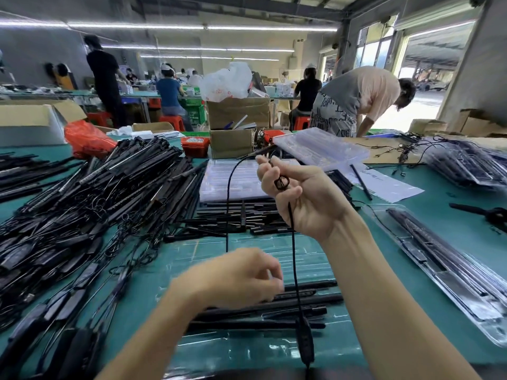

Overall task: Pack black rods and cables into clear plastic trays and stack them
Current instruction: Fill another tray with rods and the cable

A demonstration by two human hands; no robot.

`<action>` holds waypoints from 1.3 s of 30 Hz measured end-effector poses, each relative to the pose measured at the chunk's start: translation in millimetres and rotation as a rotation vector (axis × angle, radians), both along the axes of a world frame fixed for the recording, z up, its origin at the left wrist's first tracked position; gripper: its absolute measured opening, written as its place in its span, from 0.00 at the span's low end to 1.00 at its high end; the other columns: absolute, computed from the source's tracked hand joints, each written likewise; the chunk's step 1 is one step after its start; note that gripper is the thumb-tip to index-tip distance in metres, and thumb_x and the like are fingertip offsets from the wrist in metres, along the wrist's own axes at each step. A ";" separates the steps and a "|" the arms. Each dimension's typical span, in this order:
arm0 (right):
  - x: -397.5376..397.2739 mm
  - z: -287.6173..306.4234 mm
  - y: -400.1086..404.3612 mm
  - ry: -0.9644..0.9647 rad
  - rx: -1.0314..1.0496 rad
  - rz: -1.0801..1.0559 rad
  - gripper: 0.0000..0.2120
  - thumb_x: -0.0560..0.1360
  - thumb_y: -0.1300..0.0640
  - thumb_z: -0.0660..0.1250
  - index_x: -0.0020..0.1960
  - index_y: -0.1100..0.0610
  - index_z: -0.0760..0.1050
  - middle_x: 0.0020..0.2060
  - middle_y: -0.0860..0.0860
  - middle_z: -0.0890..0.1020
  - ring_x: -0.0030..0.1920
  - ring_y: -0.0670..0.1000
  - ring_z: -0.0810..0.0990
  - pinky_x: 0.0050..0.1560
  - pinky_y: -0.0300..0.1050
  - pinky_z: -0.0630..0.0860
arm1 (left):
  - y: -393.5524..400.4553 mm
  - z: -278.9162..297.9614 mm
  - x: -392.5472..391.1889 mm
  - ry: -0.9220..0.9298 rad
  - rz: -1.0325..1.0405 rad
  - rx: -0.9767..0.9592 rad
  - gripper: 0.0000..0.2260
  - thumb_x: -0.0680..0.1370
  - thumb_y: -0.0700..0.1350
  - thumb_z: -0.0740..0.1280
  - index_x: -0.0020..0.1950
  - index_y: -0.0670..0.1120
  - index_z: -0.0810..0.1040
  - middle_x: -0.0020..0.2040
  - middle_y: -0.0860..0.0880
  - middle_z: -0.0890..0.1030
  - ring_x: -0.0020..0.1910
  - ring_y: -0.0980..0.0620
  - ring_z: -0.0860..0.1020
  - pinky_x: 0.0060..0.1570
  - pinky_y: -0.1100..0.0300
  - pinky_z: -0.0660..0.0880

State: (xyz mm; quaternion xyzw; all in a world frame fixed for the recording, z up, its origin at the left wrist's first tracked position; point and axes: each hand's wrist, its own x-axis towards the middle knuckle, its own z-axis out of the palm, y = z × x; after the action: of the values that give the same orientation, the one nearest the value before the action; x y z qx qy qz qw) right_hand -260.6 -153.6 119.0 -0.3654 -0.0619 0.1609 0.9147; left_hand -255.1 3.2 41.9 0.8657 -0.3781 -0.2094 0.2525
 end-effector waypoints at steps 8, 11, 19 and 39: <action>-22.3 8.5 22.1 -0.001 0.024 0.273 0.10 0.70 0.62 0.68 0.49 0.67 0.75 0.35 0.53 0.78 0.29 0.45 0.81 0.16 0.33 0.68 | -31.4 -108.6 -3.1 -0.350 -0.125 0.122 0.25 0.81 0.67 0.50 0.76 0.65 0.50 0.81 0.52 0.46 0.79 0.54 0.36 0.77 0.44 0.38; -24.1 22.0 24.3 -0.028 0.086 0.269 0.11 0.76 0.61 0.62 0.43 0.70 0.76 0.34 0.55 0.80 0.30 0.47 0.82 0.17 0.34 0.70 | -31.7 -124.2 9.3 -0.455 -0.117 0.075 0.26 0.79 0.71 0.48 0.75 0.67 0.50 0.81 0.53 0.49 0.80 0.50 0.38 0.76 0.42 0.40; -0.7 35.5 11.6 -0.089 0.115 -0.009 0.07 0.72 0.62 0.64 0.49 0.62 0.72 0.33 0.53 0.77 0.26 0.44 0.77 0.19 0.32 0.69 | -26.1 -94.9 15.5 -0.135 -0.071 -0.279 0.20 0.82 0.59 0.53 0.68 0.56 0.77 0.74 0.55 0.69 0.75 0.67 0.55 0.75 0.60 0.52; 41.0 -58.5 -80.7 0.101 -0.487 -0.403 0.07 0.82 0.60 0.61 0.57 0.53 0.75 0.33 0.50 0.78 0.25 0.45 0.72 0.21 0.35 0.64 | 28.4 8.8 28.8 0.385 0.192 -0.461 0.16 0.65 0.41 0.68 0.51 0.47 0.69 0.34 0.48 0.73 0.26 0.55 0.66 0.22 0.65 0.59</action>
State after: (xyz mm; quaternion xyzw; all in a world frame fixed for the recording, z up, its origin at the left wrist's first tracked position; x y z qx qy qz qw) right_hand -219.7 -234.4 60.5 -0.5702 0.0975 0.0044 0.8157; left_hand -226.4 31.6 50.7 0.7619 -0.2776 -0.2534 0.5274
